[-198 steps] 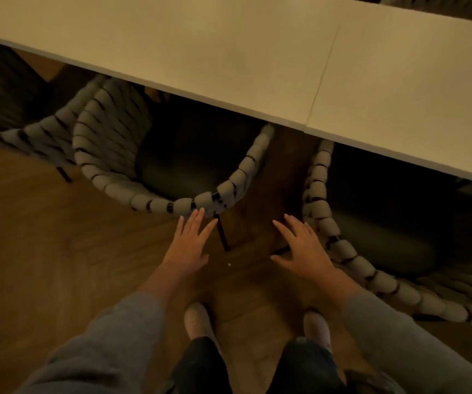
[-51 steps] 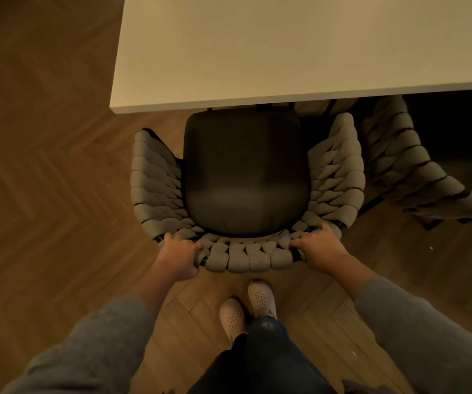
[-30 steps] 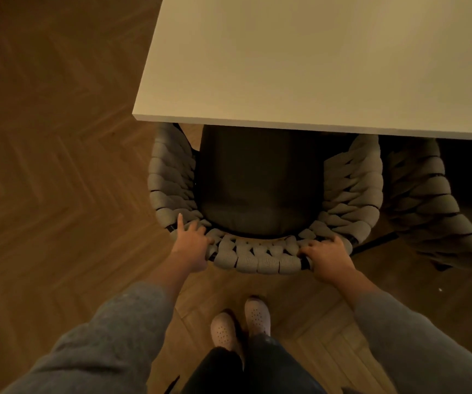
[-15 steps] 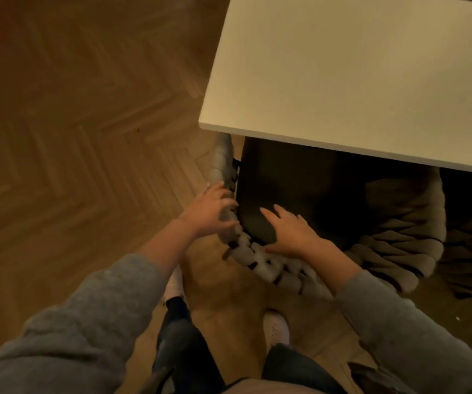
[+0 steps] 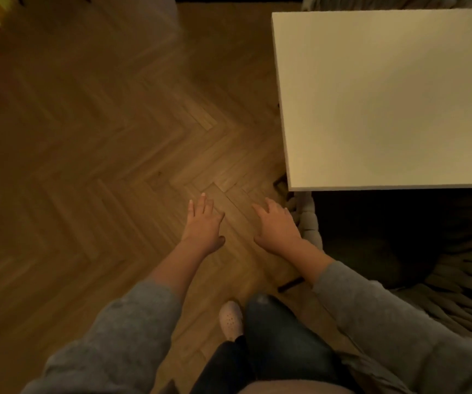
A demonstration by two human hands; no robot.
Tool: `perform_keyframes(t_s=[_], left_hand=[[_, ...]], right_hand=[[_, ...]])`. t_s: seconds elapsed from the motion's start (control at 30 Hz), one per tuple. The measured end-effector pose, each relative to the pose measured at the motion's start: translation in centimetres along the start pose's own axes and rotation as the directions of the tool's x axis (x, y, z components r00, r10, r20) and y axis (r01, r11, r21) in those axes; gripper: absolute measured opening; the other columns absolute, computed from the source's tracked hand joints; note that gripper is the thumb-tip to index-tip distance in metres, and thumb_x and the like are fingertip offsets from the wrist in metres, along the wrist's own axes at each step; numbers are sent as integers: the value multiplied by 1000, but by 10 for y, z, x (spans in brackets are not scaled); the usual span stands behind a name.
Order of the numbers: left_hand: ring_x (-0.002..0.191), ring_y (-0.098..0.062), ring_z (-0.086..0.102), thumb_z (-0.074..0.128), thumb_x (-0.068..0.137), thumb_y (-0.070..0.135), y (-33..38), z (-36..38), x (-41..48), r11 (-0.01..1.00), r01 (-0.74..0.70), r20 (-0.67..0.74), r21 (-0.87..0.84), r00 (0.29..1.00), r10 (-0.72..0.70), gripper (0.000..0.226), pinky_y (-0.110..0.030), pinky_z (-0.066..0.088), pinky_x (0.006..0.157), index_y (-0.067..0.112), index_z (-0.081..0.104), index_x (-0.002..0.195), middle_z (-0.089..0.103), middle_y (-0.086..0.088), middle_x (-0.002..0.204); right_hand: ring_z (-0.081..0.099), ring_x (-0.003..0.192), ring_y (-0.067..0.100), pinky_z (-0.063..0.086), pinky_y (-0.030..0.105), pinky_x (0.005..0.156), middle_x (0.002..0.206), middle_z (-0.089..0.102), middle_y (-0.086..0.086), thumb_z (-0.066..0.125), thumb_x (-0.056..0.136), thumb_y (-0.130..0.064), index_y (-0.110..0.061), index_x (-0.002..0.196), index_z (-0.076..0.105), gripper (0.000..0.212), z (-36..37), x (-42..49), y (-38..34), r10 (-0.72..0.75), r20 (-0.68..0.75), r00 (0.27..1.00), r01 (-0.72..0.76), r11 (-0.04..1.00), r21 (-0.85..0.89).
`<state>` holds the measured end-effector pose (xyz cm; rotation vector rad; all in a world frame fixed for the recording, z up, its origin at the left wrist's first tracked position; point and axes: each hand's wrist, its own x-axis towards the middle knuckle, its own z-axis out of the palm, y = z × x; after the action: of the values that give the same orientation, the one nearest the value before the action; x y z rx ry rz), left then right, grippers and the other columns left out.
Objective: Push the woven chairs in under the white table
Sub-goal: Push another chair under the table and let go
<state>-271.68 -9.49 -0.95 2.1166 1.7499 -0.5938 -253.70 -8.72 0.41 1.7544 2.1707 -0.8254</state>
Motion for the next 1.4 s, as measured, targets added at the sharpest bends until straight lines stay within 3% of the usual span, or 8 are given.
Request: perform_keyframes(t_s=[0.17,0.33,0.57,0.77,0.9,1.13,1.4], left_hand=[[149,-35,-10,60,88,51,-57,-34,56,998,-52,-26,43,998,53,73,-53,-1,119,24,33,150,1,-17,162],[149,-35,-11,60,89,48,-116,-82,140,992,-83,-59,93,994,89,72,-51,-2,120,25,30,151,-1,-17,162],[148,-35,-11,58,90,49,-188,-175,271,985,-80,-26,151,996,85,74,-51,-2,120,25,25,152,-2,-18,162],[148,-35,-13,58,91,44,-232,-248,361,979,-111,1,173,994,113,70,-52,-3,120,25,28,152,-4,-18,162],[148,-37,-14,54,93,43,-255,-305,458,959,-167,4,229,985,170,65,-56,-4,119,24,31,151,-8,-20,161],[147,-36,-16,55,92,46,-279,-422,634,861,-322,-8,394,935,354,67,-57,-6,117,22,32,150,-9,-21,161],[147,-36,-17,53,94,43,-221,-538,788,661,-503,79,556,824,561,68,-58,-7,116,21,27,152,-10,-21,161]], right_hand=[[0,149,33,4,50,120,160,9,19,58,91,-34,-16,152,22,73,-35,67,-28,79,-52,996,-82,995,-64],[-3,149,33,4,51,121,161,6,19,54,93,-41,-16,153,19,73,-80,153,-46,88,-81,993,-92,994,-56],[-5,149,32,3,52,120,161,2,18,56,92,-36,-18,154,16,75,-178,303,-66,129,-109,986,-136,989,-63],[-5,149,31,4,51,120,161,2,17,58,91,-38,-21,155,13,80,-259,391,-70,176,-135,975,-169,984,60],[-2,149,31,6,51,120,161,5,17,60,90,-36,-22,154,15,80,-302,471,-53,282,-184,942,-247,950,190],[-1,149,30,3,46,121,161,4,15,62,89,-37,-24,154,16,81,-374,593,-12,468,-216,857,-376,854,360],[-1,149,31,7,48,122,161,4,15,63,88,-33,-22,155,11,85,-443,650,63,744,-291,602,-532,645,548]])
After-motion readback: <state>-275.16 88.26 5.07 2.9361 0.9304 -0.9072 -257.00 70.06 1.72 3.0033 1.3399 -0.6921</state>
